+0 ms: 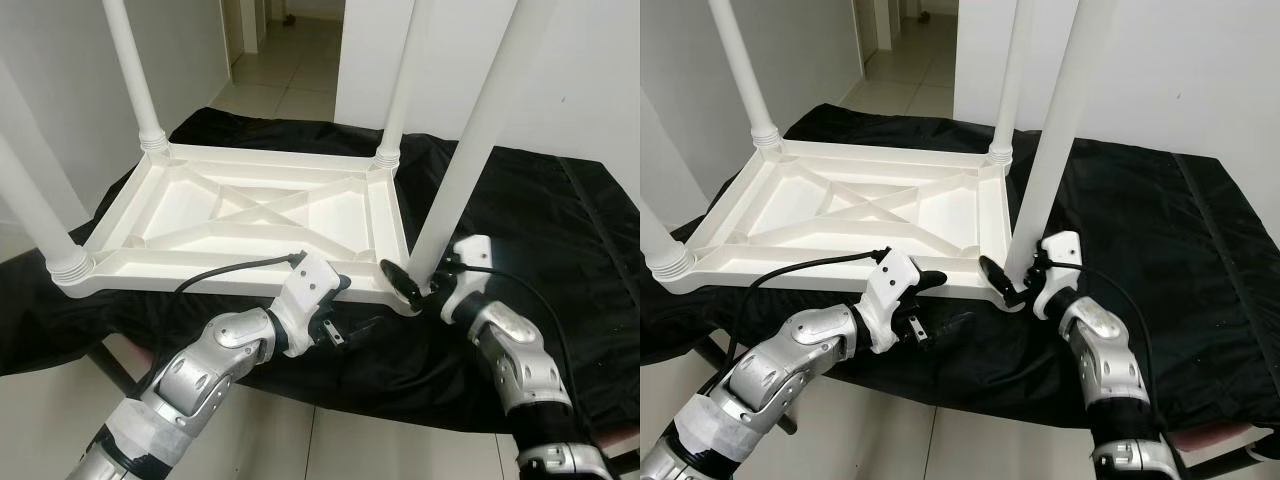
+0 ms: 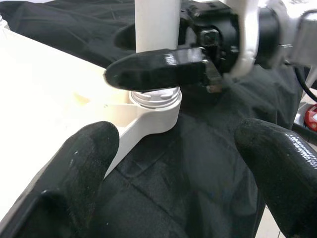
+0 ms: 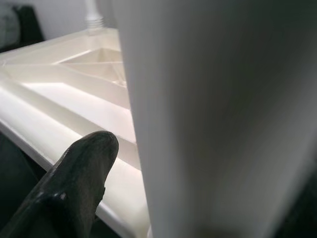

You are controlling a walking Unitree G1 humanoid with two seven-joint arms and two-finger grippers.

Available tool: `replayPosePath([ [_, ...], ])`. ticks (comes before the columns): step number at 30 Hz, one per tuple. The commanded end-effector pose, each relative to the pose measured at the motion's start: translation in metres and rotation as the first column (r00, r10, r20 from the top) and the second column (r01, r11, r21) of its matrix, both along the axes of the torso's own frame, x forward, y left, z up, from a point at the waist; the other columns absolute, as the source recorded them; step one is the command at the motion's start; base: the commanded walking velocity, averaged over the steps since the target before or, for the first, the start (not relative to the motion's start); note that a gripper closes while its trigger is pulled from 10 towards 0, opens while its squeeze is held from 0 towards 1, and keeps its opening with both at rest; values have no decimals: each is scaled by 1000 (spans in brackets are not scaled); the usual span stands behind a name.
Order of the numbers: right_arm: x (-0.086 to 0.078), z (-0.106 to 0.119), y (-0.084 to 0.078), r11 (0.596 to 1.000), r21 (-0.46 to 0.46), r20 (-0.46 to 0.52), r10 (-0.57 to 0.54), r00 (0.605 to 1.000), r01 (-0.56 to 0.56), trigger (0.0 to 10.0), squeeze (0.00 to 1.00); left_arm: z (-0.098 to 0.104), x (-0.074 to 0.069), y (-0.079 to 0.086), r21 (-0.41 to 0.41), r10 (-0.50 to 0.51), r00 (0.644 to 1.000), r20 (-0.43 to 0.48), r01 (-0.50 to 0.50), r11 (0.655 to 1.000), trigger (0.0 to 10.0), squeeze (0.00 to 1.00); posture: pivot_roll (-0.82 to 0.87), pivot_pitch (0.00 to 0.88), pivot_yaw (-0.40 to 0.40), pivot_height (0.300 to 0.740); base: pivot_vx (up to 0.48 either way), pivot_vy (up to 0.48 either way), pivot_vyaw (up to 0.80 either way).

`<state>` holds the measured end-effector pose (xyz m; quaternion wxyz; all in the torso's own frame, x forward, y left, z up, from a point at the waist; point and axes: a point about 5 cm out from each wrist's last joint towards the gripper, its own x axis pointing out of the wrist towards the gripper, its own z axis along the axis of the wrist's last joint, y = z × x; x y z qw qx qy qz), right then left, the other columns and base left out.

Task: Building children table

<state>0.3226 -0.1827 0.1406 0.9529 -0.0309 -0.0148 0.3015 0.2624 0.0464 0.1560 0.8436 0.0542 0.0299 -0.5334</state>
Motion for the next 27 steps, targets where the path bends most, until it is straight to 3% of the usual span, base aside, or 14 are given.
replayPosePath([
  [1, 4, -1, 0, 997, -57, -6, 50, 999, -50, 10000, 0, 0, -6, -2, 11, -120, 993, -14, 121, 993, 10000, 0, -21, 0, -34, 740, 0, 0, 0],
  [5, 7, -1, 0, 995, -64, -22, 72, 997, -73, 10000, 0, 0, -6, -2, 12, -120, 993, -13, 120, 993, 10000, 0, -20, 0, -33, 740, 0, 0, 0],
  [6, 8, -2, 1, 993, -69, -33, 97, 995, -99, 8627, 0, 1, -6, -2, 12, -119, 993, -12, 119, 993, 10000, 0, -19, 0, -32, 740, 0, 0, 0],
  [7, 8, -2, 1, 993, -69, -33, 97, 995, -99, 8627, 0, 1, -6, -2, 12, -119, 993, -12, 119, 993, 10000, 0, -19, 0, -32, 740, 0, 0, 0],
  [8, 8, -4, 0, 990, -78, -50, 114, 992, -117, 0, 0, 1, -6, -2, 13, -119, 993, -11, 119, 993, 10000, 0, -15, 0, -32, 740, 0, 0, 0],
  [10, 8, -9, -3, 984, -76, -84, 153, 985, -159, 0, 0, 1, -5, -1, 14, -119, 993, -9, 119, 993, 10000, 0, -13, 0, -32, 740, 0, 0, 0],
  [18, 2, -17, -10, 985, -77, -102, 149, 984, -157, 0, 0, 1, -7, -1, 13, -124, 992, -12, 125, 992, 10000, 0, -24, 0, -24, 740, 0, 0, 0],
  [22, 2, -19, -17, 993, -75, -97, 80, 992, -88, 0, 0, 2, -5, -2, 13, -130, 991, -11, 130, 991, 10000, 0, -31, 0, -21, 740, 0, 0, 0],
  [23, 2, -19, -18, 996, -63, -97, 61, 993, -67, 10000, 0, 2, -5, -2, 13, -131, 991, -11, 131, 991, 10000, 0, -31, 0, -21, 740, 0, 0, 0],
  [27, 3, -20, -16, 1000, -19, -100, -2, 995, 0, 10000, 0, 2, -5, -3, 10, -135, 991, -11, 135, 991, 10000, 0, -36, 0, -19, 740, 0, 0, 0],
])
